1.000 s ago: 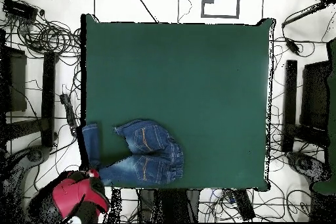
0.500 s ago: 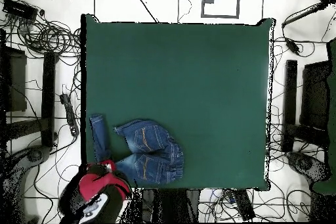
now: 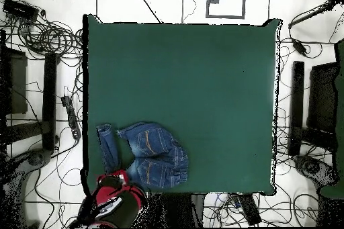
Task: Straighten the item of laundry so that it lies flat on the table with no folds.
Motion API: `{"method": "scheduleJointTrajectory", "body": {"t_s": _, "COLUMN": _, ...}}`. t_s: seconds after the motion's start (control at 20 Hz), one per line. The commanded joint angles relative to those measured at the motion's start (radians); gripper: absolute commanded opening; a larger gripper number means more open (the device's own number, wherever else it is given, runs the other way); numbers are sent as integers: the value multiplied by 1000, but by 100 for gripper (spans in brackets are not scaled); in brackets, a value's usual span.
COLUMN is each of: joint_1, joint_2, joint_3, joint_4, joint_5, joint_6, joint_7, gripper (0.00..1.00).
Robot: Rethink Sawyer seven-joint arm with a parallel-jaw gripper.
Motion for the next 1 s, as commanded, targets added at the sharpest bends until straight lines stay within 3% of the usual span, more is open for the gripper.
{"method": "scheduleJointTrajectory", "body": {"t_s": 0.05, "joint_1": -23, "joint_2": 70, "joint_3": 30, "joint_4": 55, "joint_5": -26, "joint_6": -3, "joint_7": 144, "gripper": 0}}
{"method": "scheduleJointTrajectory", "body": {"t_s": 0.2, "joint_1": -8, "joint_2": 88, "joint_3": 11, "joint_4": 72, "joint_5": -5, "joint_6": -67, "joint_7": 172, "gripper": 0}}
{"method": "scheduleJointTrajectory", "body": {"t_s": 0.4, "joint_1": 11, "joint_2": 72, "joint_3": 36, "joint_4": 92, "joint_5": 26, "joint_6": -22, "joint_7": 171, "gripper": 0}}
{"method": "scheduleJointTrajectory", "body": {"t_s": 1.0, "joint_1": 166, "joint_2": 25, "joint_3": 134, "joint_4": 239, "joint_5": 266, "joint_6": -47, "joint_7": 338, "gripper": 0}}
